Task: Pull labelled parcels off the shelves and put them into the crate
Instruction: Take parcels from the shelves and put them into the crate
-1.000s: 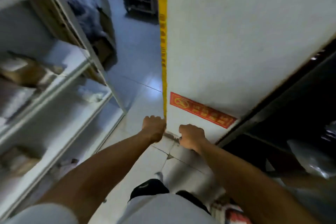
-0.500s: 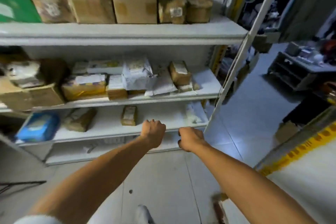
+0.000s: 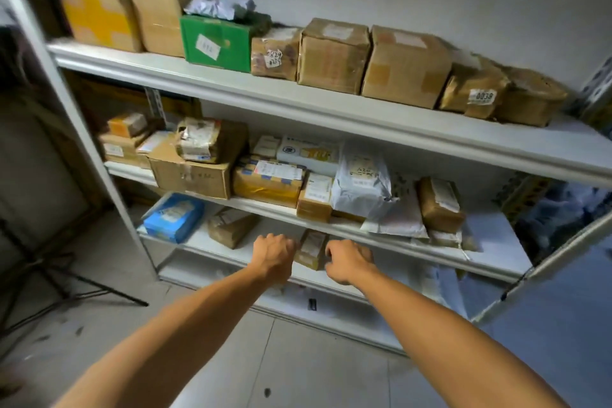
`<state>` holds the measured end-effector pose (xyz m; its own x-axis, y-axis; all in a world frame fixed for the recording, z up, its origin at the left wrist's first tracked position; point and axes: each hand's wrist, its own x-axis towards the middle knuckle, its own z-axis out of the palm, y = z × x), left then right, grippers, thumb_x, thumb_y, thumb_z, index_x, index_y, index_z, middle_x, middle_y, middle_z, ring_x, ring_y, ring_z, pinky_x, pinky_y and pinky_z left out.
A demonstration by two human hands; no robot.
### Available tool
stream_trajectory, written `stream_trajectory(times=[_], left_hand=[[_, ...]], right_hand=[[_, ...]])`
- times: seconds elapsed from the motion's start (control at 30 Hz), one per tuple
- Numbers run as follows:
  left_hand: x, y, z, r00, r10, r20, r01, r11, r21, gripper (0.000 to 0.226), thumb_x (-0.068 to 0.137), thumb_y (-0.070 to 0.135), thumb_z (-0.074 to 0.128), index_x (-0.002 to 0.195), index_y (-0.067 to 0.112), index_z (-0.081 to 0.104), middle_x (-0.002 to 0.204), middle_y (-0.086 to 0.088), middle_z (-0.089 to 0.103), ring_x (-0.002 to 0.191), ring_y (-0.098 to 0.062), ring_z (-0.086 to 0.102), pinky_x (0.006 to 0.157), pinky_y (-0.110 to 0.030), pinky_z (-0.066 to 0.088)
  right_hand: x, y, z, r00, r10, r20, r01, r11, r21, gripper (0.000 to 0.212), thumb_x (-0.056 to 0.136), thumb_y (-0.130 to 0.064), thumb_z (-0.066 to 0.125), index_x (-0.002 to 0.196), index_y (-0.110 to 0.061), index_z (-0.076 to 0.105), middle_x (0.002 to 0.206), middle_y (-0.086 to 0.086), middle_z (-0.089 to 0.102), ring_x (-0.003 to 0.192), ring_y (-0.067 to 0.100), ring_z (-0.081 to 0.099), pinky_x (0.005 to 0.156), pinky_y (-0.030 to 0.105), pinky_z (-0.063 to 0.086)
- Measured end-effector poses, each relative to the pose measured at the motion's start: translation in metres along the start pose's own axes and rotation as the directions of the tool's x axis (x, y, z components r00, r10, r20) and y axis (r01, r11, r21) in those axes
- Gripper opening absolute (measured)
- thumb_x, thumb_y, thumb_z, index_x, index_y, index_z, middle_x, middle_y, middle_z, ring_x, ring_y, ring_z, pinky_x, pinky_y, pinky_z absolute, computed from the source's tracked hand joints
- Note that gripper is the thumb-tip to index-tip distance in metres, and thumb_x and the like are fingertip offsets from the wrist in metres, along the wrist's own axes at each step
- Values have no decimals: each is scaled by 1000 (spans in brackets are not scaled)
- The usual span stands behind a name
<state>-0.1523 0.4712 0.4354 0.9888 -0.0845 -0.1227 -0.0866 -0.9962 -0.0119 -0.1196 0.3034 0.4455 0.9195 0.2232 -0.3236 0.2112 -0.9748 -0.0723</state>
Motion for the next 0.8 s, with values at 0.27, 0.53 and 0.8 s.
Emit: stream_trajectory(times=[0.27,0.53,0.8], left_hand=[[25,-63,11,980,-185,74,197,957,-215,33,92,9,54,122,20,63,116,-5,65,103,-24,64,83,-33,56],[103,-117,6,953,-263,149,300,765,-569,38,90,16,56,127,15,52,128,-9,58,114,-27,59,95,-35,50],[188,-167,-4,904,-320,284,394,362,-845,67,92,5,60,149,13,27,135,-6,49,132,-29,48,112,-39,38]], right_hand=[[67,-64,-4,989,-147,-13,148,989,33,32,92,-26,57,124,-25,62,123,5,66,114,29,61,90,34,48],[161,-86,-13,988,-140,-68,153,946,285,49,89,-19,67,135,-17,50,139,10,47,123,29,52,99,37,48],[268,-79,-52,993,-83,-81,102,956,274,118,65,-32,93,158,-26,22,160,4,22,145,29,23,117,46,32]])
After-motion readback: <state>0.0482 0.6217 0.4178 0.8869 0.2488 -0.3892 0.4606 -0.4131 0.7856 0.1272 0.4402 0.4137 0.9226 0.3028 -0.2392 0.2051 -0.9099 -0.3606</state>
